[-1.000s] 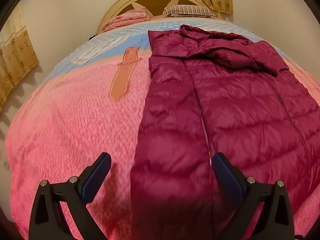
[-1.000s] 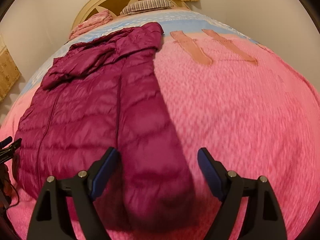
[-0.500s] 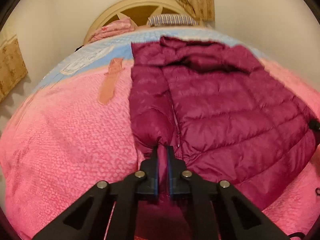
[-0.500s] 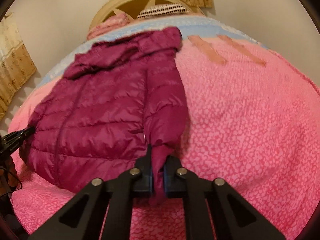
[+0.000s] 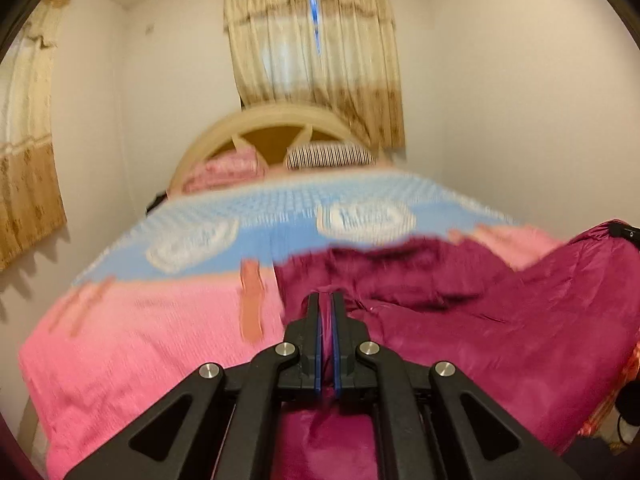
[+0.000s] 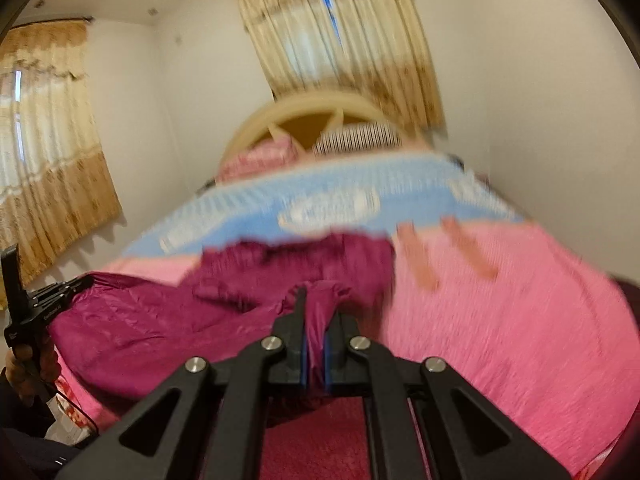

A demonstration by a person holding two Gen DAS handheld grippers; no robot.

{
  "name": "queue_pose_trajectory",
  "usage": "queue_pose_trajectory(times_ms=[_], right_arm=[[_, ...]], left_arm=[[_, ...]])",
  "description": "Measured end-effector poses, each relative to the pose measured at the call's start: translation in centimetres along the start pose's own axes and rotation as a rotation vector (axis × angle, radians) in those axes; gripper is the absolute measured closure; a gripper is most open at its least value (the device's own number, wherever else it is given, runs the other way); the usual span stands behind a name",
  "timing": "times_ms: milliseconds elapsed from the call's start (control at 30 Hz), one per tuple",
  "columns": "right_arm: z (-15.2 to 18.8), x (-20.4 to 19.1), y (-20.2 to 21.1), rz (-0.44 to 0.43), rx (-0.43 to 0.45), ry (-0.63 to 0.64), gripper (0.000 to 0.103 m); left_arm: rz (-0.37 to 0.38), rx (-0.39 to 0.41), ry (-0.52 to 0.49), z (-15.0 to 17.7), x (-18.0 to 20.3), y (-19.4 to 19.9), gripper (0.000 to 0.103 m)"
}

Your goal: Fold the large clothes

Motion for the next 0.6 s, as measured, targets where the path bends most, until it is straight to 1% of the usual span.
queue_pose_trajectory(times_ms=[33,100,133,200,300,333,367,400,433,500,533,600], right_arm=[[-0.7,-0.2,0.4,0.002,0.020,0.008,0.097],[-2.5,-0.3,0.0,0.013,0.056,0.027,0.097],[-3.0,-0.1,-0.7,0.019,0.061,0.028,0.097],[-4.0,0.7,-2.8,0.015,0.057,0.002,0.097],[-5.2,1.9,-8.1,0.035,0.031,-0.047,0.097],[-5.5,2.2,-9.9,0.043,0.021,-0.064,0.097],[-5.6,2.4,-11.0,0.053,0.019,-0.067,0.097],[-6.0,2.6,-13.0,0.073,0.013,-0.073,0.097],[-6.0,3.0,-14.1,0.083,0.003,-0.085,0.097],[-6.3,4.3,-17.0,0.085,-0.022,-0.134,0.097],[-6.2,4.9,-17.7,0.091,-0.032,-0.147,0.097],[-6.3,5.7,-20.1,0.107,-0.056,-0.166,0.097]], left_arm=[[0.002,0.011,0.004,-0.7,-0.2,0.1,0.100],[0.007,0.018,-0.001,-1.8,-0.5,-1.1,0.100],[-0.015,0.008,-0.003,-2.3,-0.8,-2.9,0.100],[-0.016,-0.029,0.013,-3.0,-1.3,-6.0,0.100],[-0.007,-0.098,0.054,-4.0,-2.3,-12.0,0.100],[-0.020,-0.122,0.063,-4.4,-2.6,-14.6,0.100],[-0.024,-0.137,0.067,-4.4,-2.7,-16.2,0.100],[-0.024,-0.155,0.066,-4.6,-2.5,-18.0,0.100],[-0.046,-0.168,0.055,-4.7,-2.3,-20.1,0.100],[-0.064,-0.189,0.052,-4.6,-2.1,-22.3,0.098],[-0.091,-0.195,0.040,-4.6,-2.0,-23.9,0.096],[-0.109,-0.196,0.040,-4.9,-2.1,-25.5,0.094]])
Point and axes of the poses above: each gripper's, at about its wrist camera, not at the fingertips, and y roughly against the way its jaws point, x to its right, z to its underside, the point moved 3 cm from there along -y, roughly the way its jaws point, and after that the axes turned 5 degrees about -x, right-handed, at the moved point
